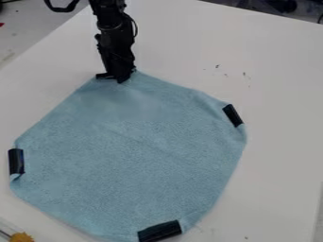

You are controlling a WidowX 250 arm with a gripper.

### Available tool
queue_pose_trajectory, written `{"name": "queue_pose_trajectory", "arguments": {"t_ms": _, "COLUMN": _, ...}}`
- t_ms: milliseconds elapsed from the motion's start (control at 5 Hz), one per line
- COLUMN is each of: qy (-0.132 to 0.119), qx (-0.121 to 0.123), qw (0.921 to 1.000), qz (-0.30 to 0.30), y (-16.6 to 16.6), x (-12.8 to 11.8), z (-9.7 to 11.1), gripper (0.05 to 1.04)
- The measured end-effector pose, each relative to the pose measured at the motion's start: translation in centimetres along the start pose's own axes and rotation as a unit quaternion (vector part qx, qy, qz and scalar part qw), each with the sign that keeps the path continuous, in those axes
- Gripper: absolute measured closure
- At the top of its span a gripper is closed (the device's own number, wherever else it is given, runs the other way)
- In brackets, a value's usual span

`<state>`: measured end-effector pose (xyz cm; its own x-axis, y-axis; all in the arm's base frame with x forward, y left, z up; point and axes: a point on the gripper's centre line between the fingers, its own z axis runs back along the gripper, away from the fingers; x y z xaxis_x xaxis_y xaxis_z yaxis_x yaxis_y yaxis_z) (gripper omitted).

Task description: Fold from top left to bottom right

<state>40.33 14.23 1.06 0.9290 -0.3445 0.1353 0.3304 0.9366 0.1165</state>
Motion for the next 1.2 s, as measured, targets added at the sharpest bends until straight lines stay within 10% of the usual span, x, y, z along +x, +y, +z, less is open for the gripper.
{"name": "queue_pose_trajectory", "arguments": {"t_ms": 400, "qy": -0.035, "qx": 0.053, "qw": 0.998, "qz": -0.006, "y": 0.3, "x": -0.3, "z": 3.0, "gripper": 0.998}}
{"name": "queue_pose_trajectory", "arguments": {"t_ms": 800, "qy": -0.052, "qx": 0.105, "qw": 0.9925, "qz": -0.036, "y": -3.7, "x": -2.0, "z": 7.7, "gripper": 1.017}}
{"name": "queue_pose_trajectory", "arguments": {"t_ms": 1200, "qy": -0.019, "qx": 0.064, "qw": 0.9975, "qz": -0.023, "y": -10.2, "x": -6.4, "z": 4.9, "gripper": 1.017}}
